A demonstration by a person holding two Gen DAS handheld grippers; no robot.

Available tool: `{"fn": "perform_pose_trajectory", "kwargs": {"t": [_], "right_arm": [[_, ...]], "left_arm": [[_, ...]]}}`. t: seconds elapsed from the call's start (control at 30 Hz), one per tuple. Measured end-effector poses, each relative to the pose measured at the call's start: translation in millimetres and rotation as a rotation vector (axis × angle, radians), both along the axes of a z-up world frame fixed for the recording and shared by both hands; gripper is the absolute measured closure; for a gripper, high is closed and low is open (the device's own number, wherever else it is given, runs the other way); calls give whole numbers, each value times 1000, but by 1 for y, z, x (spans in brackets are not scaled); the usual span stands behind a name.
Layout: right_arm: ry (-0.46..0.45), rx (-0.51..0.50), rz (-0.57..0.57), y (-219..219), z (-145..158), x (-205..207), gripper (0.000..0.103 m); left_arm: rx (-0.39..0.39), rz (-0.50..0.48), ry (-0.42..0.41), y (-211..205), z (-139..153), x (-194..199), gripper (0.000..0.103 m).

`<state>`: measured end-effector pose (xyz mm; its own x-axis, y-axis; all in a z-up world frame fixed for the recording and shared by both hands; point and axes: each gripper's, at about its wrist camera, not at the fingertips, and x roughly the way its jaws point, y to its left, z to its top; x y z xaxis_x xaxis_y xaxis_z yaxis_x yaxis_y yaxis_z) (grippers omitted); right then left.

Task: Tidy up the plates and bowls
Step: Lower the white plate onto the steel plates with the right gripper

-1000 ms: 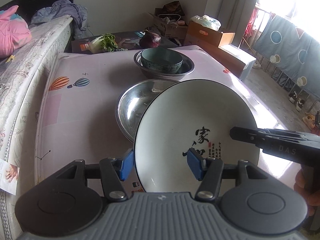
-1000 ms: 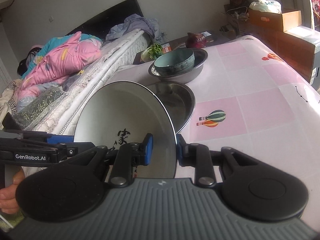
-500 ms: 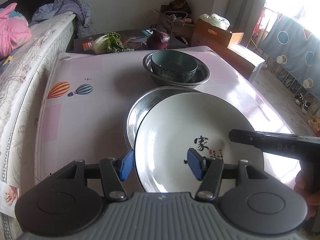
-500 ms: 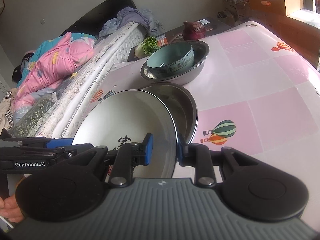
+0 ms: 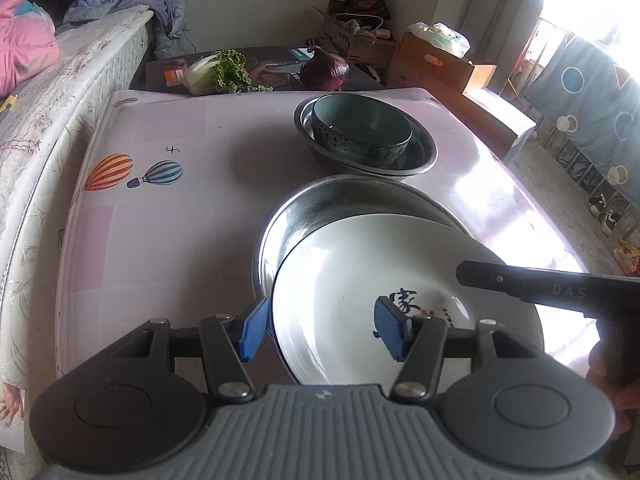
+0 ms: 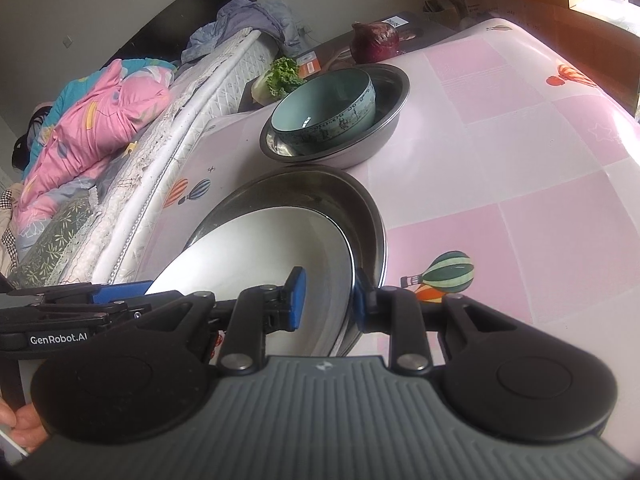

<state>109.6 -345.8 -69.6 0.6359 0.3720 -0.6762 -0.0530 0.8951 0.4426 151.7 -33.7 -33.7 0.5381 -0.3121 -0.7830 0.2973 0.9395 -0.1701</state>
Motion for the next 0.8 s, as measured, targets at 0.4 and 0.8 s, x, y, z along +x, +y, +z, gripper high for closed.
{"fn": "perform_pose_trajectory", "kwargs": {"t": [0.4, 0.8], "right_arm": [[-2, 13, -36, -7, 1, 13, 76], [1, 41, -51, -9, 1, 6, 74]], "left_arm": [[-14, -5, -20, 0, 6, 1, 45], [4, 8, -34, 1, 15, -5, 41]]}}
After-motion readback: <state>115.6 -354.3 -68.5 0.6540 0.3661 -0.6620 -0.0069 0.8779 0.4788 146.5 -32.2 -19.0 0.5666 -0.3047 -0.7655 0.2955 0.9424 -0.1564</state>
